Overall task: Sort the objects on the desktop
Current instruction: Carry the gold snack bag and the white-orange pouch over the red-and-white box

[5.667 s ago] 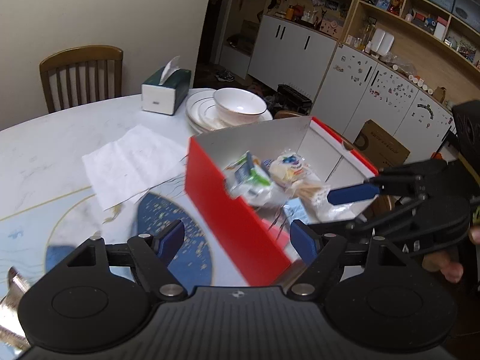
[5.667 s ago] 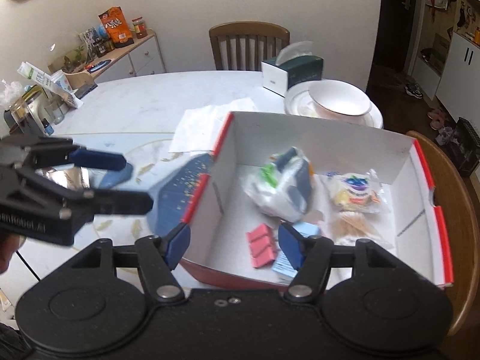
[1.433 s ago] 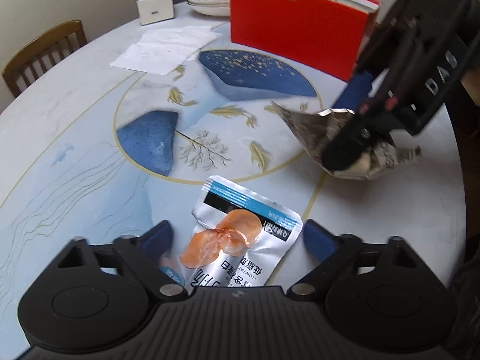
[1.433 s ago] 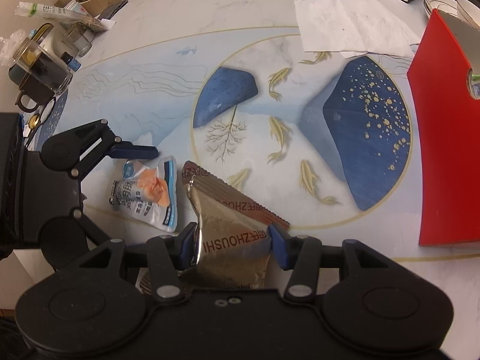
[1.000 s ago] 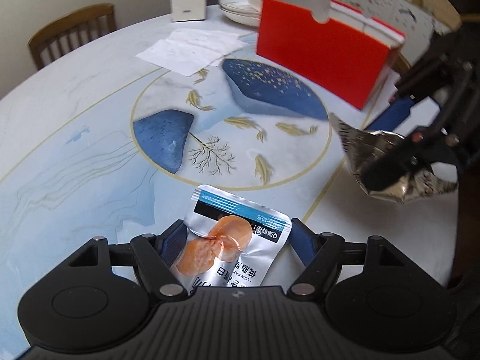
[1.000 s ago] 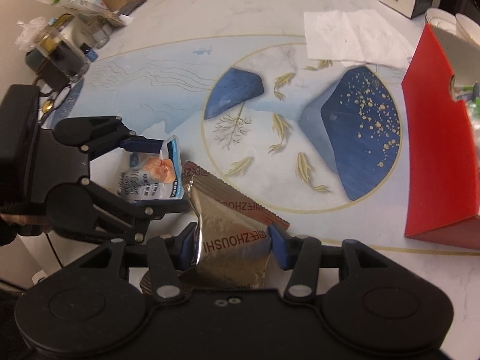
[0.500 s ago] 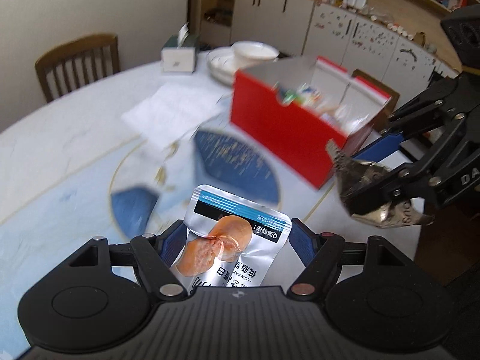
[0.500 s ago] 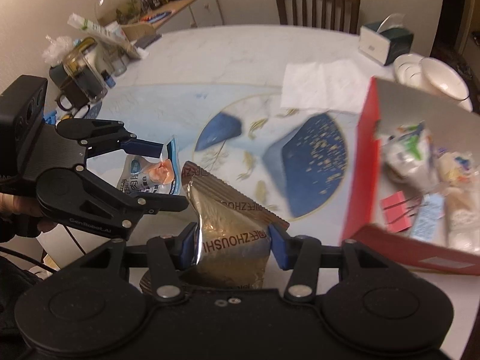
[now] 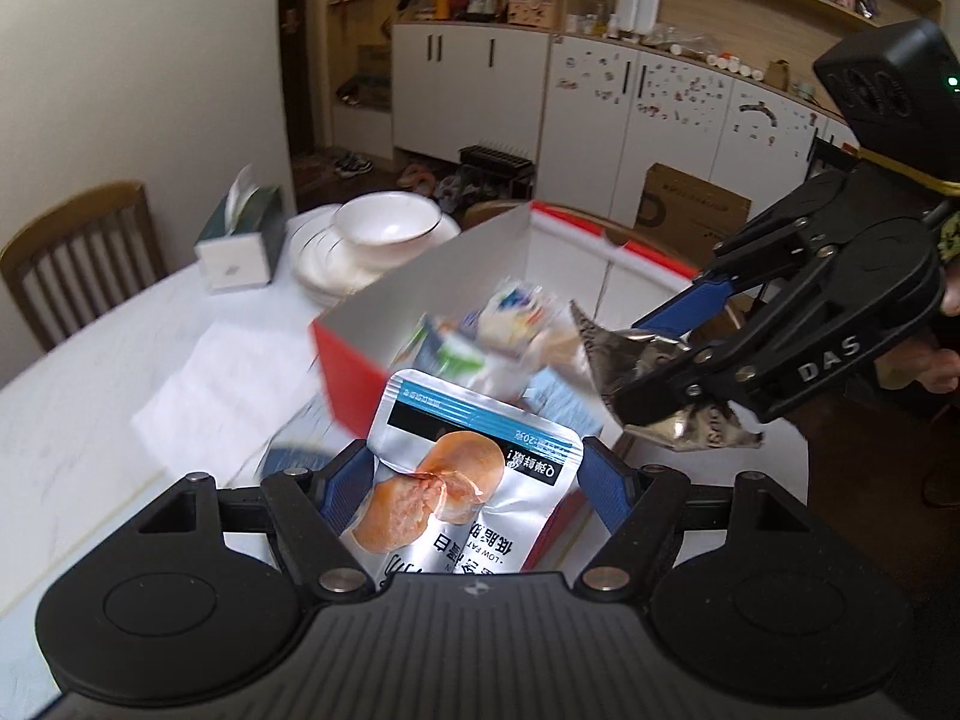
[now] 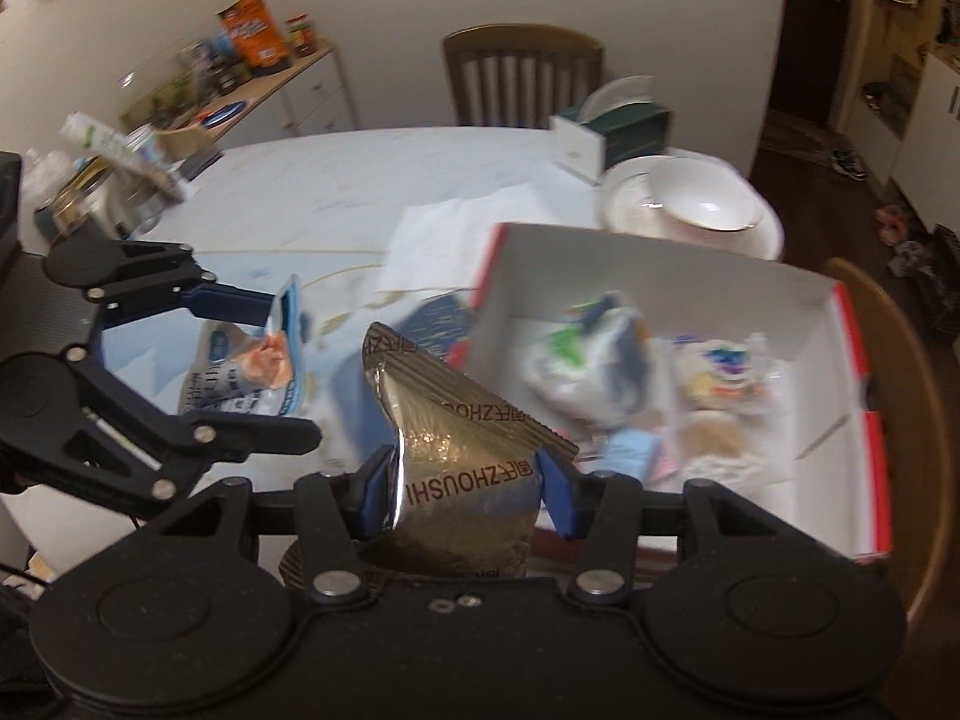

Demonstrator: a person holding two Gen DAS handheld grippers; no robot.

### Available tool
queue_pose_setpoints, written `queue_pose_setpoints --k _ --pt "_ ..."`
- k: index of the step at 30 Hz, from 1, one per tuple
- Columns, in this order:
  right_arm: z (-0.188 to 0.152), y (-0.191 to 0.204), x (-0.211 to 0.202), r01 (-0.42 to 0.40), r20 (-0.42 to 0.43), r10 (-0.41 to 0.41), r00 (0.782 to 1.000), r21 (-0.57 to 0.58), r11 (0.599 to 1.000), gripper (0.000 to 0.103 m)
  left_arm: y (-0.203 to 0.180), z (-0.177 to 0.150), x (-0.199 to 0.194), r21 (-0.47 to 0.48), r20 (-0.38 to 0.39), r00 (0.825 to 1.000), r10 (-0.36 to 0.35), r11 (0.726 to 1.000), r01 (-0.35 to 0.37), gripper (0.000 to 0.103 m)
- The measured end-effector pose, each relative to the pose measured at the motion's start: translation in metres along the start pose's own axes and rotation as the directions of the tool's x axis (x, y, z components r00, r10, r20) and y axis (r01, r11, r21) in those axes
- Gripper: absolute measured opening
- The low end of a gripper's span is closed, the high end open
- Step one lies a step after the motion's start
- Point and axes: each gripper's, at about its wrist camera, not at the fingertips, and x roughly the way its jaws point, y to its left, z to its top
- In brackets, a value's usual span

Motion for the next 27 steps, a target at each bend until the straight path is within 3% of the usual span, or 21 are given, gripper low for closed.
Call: queue_pose_setpoints --k 13,27 --pt "0.009 -0.091 0.017 0.123 0.019 -0.125 0.992 0.086 0.989 0.049 -0.037 0.06 0.07 0.07 -0.018 1.0 0.001 0.998 0.0 0.074" --pt "0.006 -0.122 0.068 0.156 -0.045 -0.154 0.987 0.064 0.986 0.049 -0.054 0.059 0.133 0.101 -0.092 0.996 -0.017 0.995 0.026 0.074"
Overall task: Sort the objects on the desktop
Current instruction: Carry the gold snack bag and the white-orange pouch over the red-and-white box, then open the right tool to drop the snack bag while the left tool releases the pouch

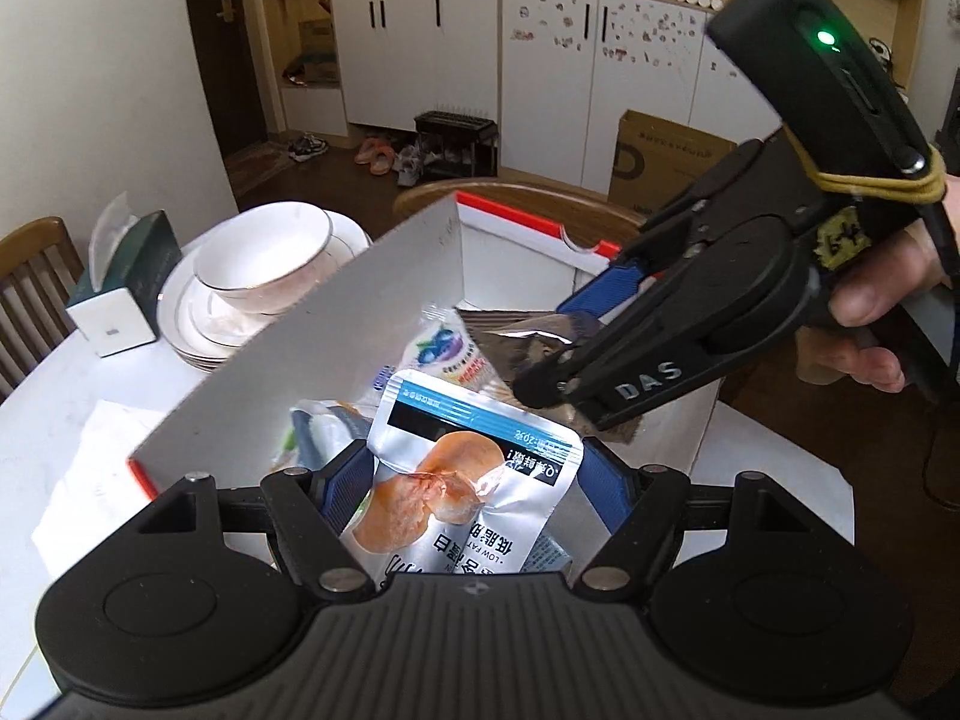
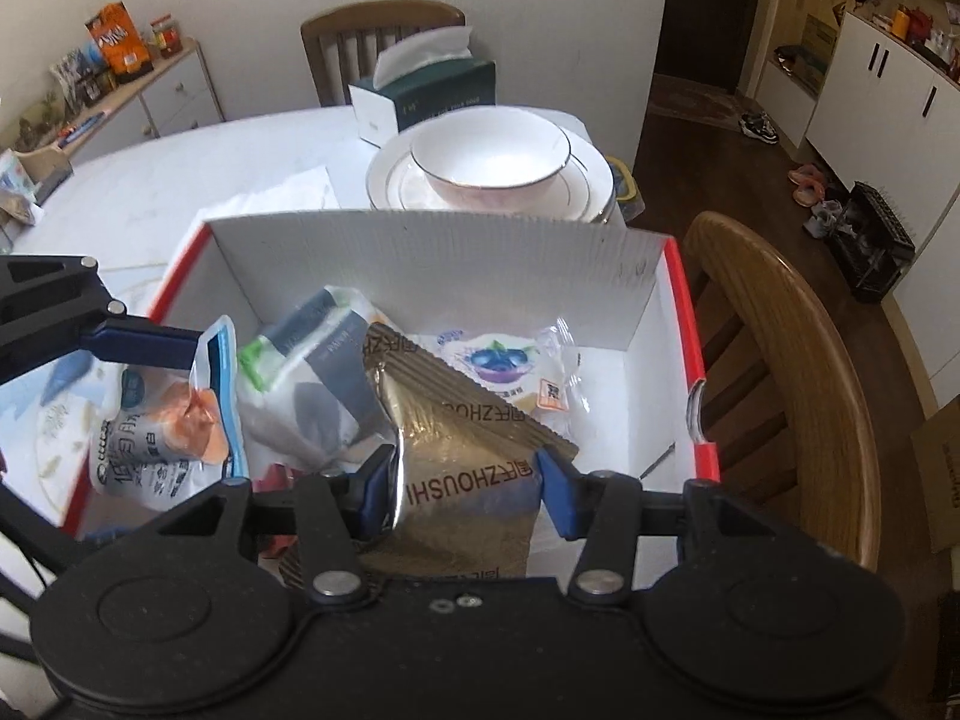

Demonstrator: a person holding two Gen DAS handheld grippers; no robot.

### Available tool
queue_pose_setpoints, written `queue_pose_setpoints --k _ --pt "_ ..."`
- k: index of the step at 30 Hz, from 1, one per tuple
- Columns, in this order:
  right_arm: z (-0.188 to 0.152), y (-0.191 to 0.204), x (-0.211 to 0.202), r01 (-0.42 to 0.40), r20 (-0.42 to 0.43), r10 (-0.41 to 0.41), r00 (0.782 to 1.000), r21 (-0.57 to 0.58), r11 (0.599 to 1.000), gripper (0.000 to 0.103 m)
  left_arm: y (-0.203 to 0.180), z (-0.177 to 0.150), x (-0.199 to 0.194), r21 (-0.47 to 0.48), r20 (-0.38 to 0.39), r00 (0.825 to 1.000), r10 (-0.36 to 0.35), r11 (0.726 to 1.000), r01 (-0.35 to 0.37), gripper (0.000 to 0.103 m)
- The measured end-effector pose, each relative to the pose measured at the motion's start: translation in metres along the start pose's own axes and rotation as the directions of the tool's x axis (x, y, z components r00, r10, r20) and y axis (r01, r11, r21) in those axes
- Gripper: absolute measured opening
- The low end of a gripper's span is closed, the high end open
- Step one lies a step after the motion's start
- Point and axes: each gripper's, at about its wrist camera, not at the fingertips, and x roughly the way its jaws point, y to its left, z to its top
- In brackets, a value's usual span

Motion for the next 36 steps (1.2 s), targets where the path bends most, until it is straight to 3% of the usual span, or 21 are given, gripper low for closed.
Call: queue_pose_setpoints --k 7,20,36 --pt "-0.003 -0.004 0.016 0.0 -0.023 0.0 1.0 -0.004 1.0 0.049 -0.002 -0.008 0.02 0.002 -0.054 0.998 -0.007 1.0 0.008 0.074" --pt "-0.008 -0.002 0.029 0.014 -0.034 -0.015 0.999 -0.029 0.999 0.05 0.011 -0.017 0.042 -0.098 -0.126 0.992 -0.023 0.995 0.011 0.075" --pt "-0.013 -0.009 0.009 -0.027 0.015 0.027 1.0 0.001 1.0 0.061 0.015 -0.022 0.027 -0.16 -0.081 0.996 -0.038 0.987 0.025 0.075"
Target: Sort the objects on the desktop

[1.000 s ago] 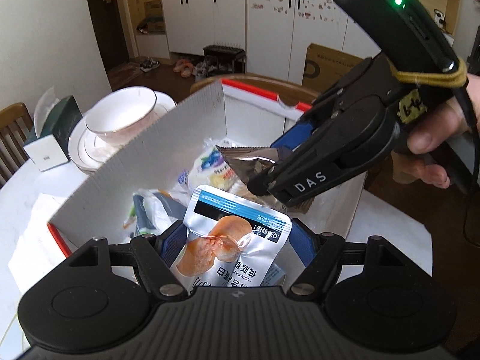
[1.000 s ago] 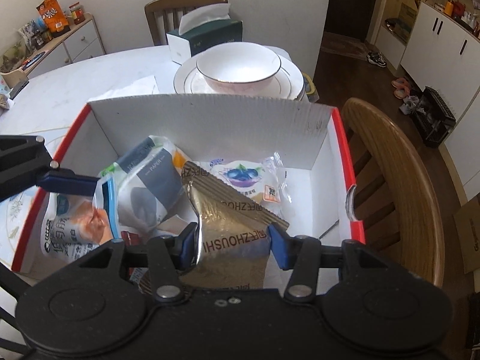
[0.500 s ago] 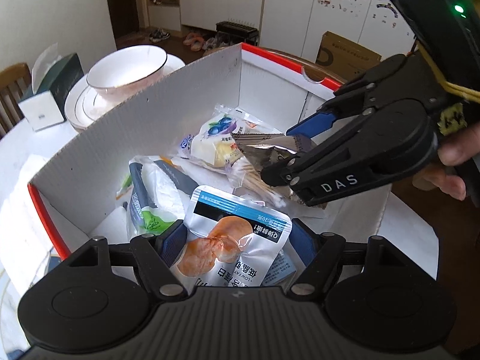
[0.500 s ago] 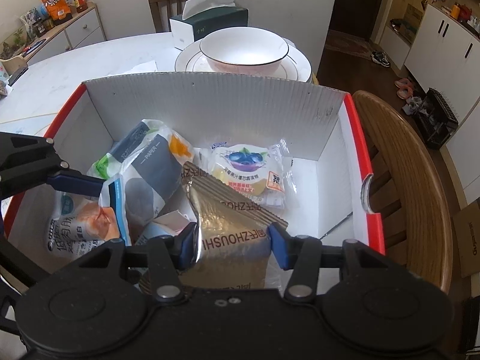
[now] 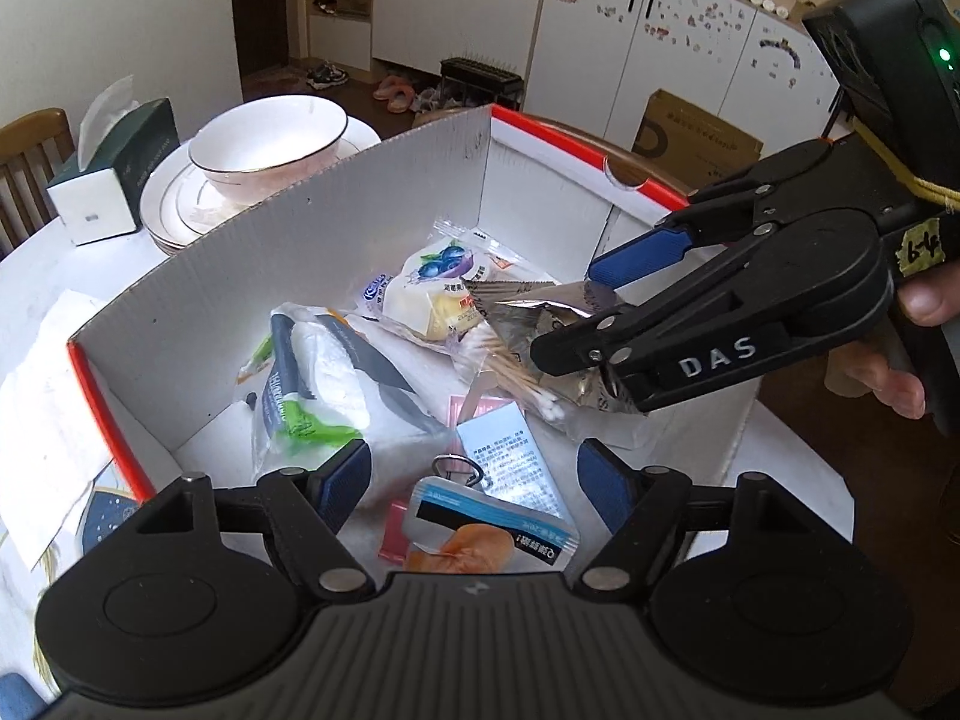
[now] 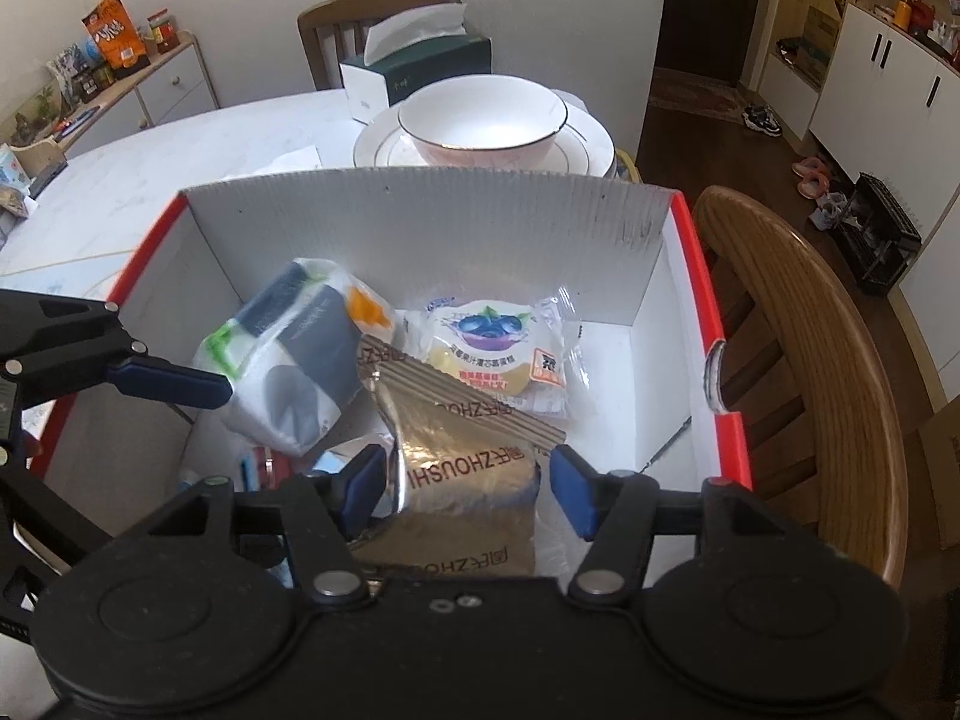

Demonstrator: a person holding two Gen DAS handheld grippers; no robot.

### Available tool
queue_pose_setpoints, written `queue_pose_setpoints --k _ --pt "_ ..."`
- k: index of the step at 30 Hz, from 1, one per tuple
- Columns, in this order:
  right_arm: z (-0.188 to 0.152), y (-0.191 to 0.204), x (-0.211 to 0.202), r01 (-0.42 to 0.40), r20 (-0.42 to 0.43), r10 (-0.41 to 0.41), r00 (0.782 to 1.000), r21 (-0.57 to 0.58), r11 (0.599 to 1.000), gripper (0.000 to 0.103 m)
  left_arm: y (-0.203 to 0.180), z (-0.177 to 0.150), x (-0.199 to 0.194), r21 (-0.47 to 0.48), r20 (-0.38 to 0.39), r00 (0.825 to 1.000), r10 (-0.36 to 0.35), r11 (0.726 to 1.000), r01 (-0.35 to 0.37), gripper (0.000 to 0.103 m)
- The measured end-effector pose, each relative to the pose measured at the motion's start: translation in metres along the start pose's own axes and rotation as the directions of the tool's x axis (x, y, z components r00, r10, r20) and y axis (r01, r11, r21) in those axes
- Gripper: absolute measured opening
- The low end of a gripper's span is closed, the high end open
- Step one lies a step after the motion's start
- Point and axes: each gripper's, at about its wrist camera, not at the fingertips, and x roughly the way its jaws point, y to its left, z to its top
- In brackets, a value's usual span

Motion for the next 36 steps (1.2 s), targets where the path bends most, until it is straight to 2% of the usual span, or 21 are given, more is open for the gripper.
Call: queue_pose_setpoints --k 4,6,13,15,17,19,26,36 --pt "-0.002 0.0 -0.012 -0.01 0.023 0.01 1.0 0.003 1.0 0.061 0.001 -0.005 -0.013 -0.033 0.04 0.999 0.022 0.999 -0.021 0.077" --pt "-0.003 0.0 -0.02 -0.02 0.039 0.019 0.999 0.007 1.0 0.062 0.002 -0.007 -0.022 -0.055 0.071 0.997 0.035 0.998 -0.031 0.081" --pt "-0.009 0.003 -0.05 -0.035 0.1 0.034 0.994 0.016 0.999 0.062 0.005 -0.015 -0.057 -0.13 0.188 0.979 0.077 0.99 -0.053 0.084" --pt "-0.011 0.006 -0.058 -0.042 0.117 0.04 0.992 0.015 0.999 0.062 0.005 -0.017 -0.064 -0.145 0.206 0.976 0.074 0.988 -0.044 0.088" --pt "-0.014 0.008 -0.066 -0.047 0.133 0.045 0.99 0.013 0.999 0.062 0.005 -0.018 -0.07 -0.162 0.223 0.971 0.083 0.986 -0.047 0.1" --pt "-0.017 0.01 -0.073 -0.056 0.147 0.053 0.988 0.016 0.998 0.062 0.004 -0.02 -0.076 -0.179 0.239 0.966 0.096 0.982 -0.053 0.103" --pt "-0.028 0.016 -0.092 -0.05 0.192 0.046 0.98 0.019 0.999 0.062 -0.001 -0.027 -0.092 -0.201 0.266 0.955 0.132 0.976 -0.079 0.103" --pt "-0.052 0.028 -0.106 -0.041 0.239 0.037 0.97 0.015 0.999 0.069 -0.011 -0.039 -0.107 -0.242 0.244 0.947 0.208 0.959 -0.149 0.103"
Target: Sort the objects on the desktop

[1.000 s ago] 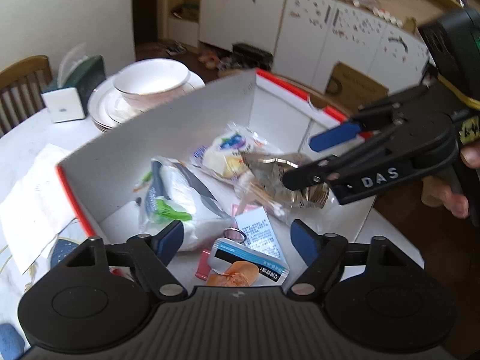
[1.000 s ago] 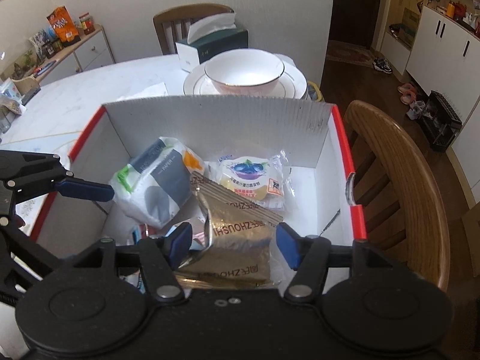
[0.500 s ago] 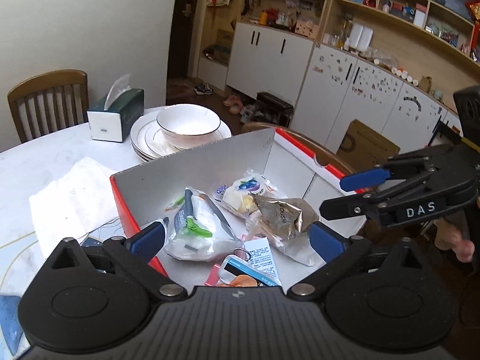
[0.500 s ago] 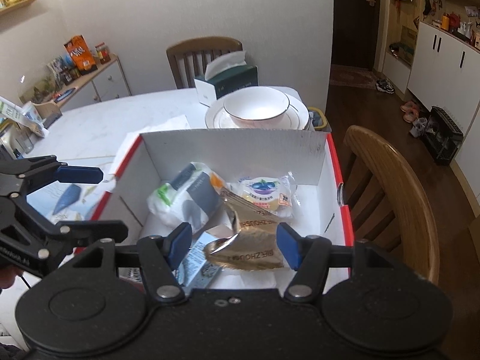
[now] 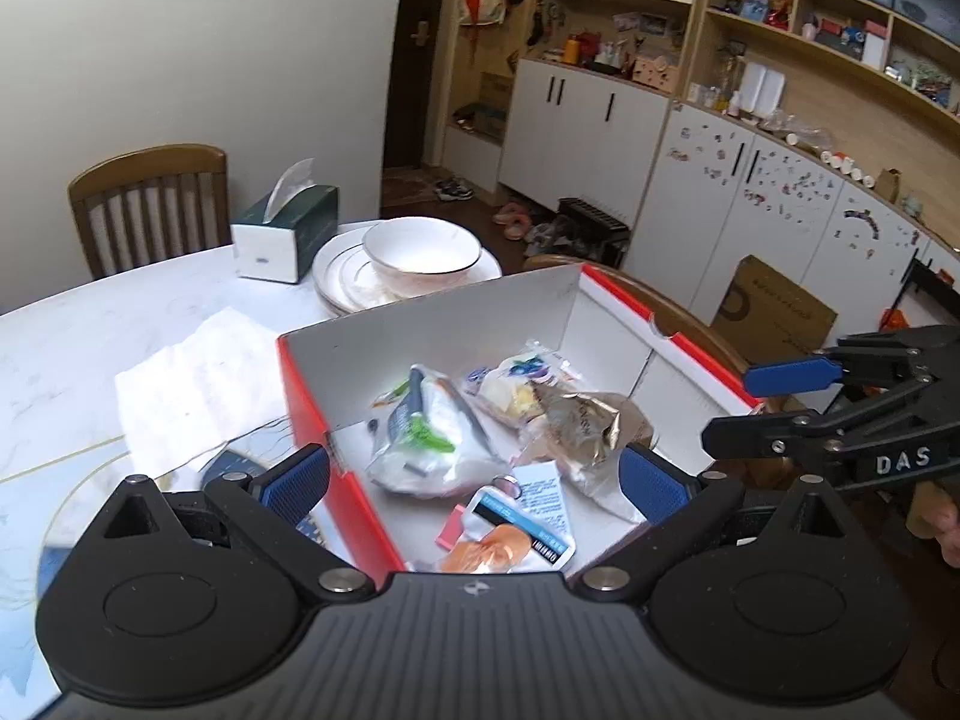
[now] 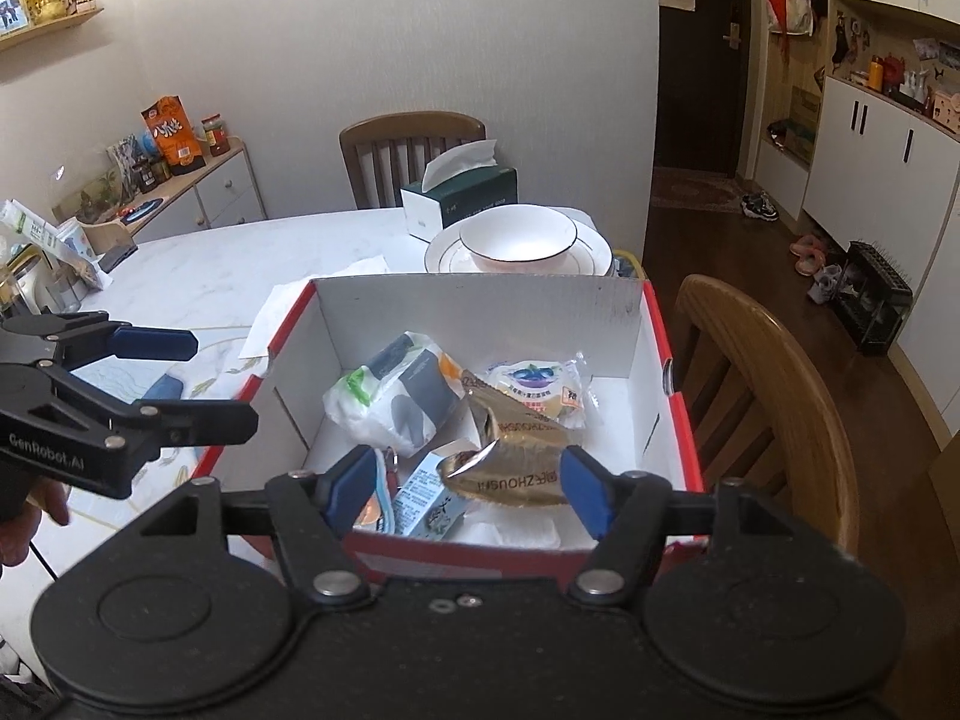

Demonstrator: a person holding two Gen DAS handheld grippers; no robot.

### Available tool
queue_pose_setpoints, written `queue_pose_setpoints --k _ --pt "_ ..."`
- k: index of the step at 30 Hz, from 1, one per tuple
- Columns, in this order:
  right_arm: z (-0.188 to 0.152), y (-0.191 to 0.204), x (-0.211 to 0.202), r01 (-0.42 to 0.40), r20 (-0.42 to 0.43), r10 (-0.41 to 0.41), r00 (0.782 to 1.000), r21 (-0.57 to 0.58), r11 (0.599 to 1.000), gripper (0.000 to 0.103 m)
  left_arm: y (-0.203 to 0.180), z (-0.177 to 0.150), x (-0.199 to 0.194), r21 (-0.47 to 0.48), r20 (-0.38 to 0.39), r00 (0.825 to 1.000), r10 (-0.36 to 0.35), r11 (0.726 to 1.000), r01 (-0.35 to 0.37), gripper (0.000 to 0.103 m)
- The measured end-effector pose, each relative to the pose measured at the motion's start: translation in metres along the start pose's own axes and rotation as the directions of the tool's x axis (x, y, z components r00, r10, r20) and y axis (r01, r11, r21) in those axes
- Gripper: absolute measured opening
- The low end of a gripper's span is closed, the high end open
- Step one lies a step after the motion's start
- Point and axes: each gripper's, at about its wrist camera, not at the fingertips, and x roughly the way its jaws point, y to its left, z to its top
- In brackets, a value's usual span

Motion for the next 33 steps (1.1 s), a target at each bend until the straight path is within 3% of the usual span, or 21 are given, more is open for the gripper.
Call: queue_pose_setpoints --k 17,33 --pt "-0.029 0.025 -0.018 0.0 0.052 -0.001 0.999 0.024 1.0 0.072 0.007 -0.022 -0.018 -0.033 -0.057 0.996 0.073 0.997 -0.075 0.103" --pt "-0.045 0.036 -0.017 0.0 0.031 -0.001 1.0 0.051 0.999 0.072 0.004 -0.037 -0.012 -0.014 -0.113 0.993 0.025 1.0 -0.026 0.103"
